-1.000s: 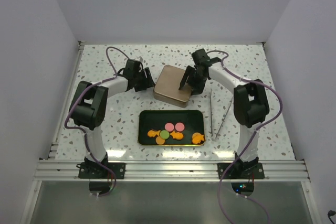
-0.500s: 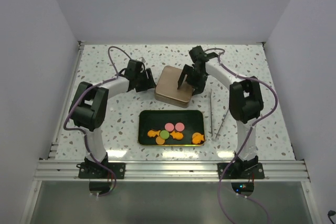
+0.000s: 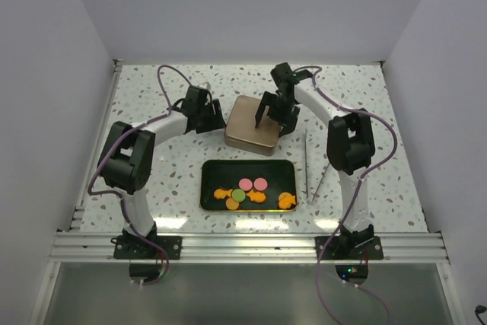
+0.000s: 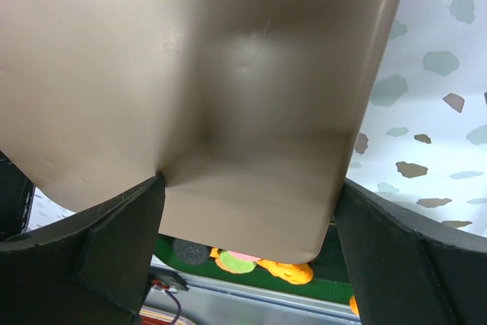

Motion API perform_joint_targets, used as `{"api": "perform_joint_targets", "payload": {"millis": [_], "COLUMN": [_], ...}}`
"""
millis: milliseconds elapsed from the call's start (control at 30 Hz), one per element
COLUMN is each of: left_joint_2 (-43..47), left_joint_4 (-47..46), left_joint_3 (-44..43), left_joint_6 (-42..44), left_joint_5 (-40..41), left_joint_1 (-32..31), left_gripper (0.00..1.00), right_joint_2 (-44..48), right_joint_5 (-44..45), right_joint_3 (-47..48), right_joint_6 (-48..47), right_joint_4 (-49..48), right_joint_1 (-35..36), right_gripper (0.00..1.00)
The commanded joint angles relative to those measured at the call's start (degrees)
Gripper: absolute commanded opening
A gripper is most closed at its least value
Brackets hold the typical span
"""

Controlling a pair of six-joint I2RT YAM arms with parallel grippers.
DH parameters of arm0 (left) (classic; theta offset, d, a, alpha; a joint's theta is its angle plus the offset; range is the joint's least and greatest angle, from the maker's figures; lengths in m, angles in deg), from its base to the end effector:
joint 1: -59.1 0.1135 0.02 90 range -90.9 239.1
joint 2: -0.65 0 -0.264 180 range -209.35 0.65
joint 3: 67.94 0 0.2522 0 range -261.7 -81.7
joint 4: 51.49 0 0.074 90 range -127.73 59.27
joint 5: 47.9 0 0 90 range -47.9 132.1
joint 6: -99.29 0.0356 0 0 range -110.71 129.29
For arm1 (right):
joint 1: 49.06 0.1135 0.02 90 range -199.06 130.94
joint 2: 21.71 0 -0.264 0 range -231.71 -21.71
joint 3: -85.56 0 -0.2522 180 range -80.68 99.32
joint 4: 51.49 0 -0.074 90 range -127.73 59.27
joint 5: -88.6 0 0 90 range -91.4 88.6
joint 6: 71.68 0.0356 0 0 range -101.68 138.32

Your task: Pack the cookies

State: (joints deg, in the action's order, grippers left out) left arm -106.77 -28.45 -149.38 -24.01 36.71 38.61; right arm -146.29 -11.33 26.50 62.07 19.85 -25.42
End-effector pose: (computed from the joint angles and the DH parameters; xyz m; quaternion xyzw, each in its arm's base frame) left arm 0.3712 -0.1423 0.1723 -0.0880 0.9317 -0.1975 0.2919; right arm 0.4096 0.1860 0.2095 0.1613 0.9745 0.1436 0.0607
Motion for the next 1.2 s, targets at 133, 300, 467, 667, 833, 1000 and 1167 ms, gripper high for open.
{"api": "perform_joint_targets", "payload": {"millis": [133,300,467,667,833,1000,1167], "left_joint_2": [3.4,5.1,6.8,7.4,8.2,8.5,9.8], "left_joint_4": [-1.2,-3.2,-3.5,-1.7,-1.1,-0.4,1.0], "left_joint_3": [1.7,2.8,2.8,2.2,2.5,3.0,3.1], "left_joint_6": [-0.1,-0.5,-0.3,0.2,0.1,0.0,0.2], "left_joint_5": [-3.7,-3.8,-1.7,1.8,3.0,3.9,5.2], "left_joint_1": [-2.9,-3.5,-4.7,-5.4,-5.5,-5.5,-5.5], "left_gripper": [0.63,0.63,0.63,0.63,0.63,0.63,0.63], "right_joint_2": [-0.1,-2.7,-5.6,-6.3,-6.0,-5.1,-5.0], "right_joint_5": [-1.2,-1.2,-1.1,-0.2,-0.9,-1.0,-1.3], "right_joint_3": [4.6,6.7,10.1,13.6,13.9,13.2,12.3], "right_joint_6": [0.0,-1.6,-3.0,-4.4,-4.6,-4.8,-4.7], "right_joint_4": [1.5,3.9,7.9,11.7,12.8,12.6,12.2], "right_joint_1": [1.8,1.8,1.9,1.9,1.9,1.9,1.9], "right_gripper": [0.93,0.93,0.94,0.94,0.95,0.95,0.95]}}
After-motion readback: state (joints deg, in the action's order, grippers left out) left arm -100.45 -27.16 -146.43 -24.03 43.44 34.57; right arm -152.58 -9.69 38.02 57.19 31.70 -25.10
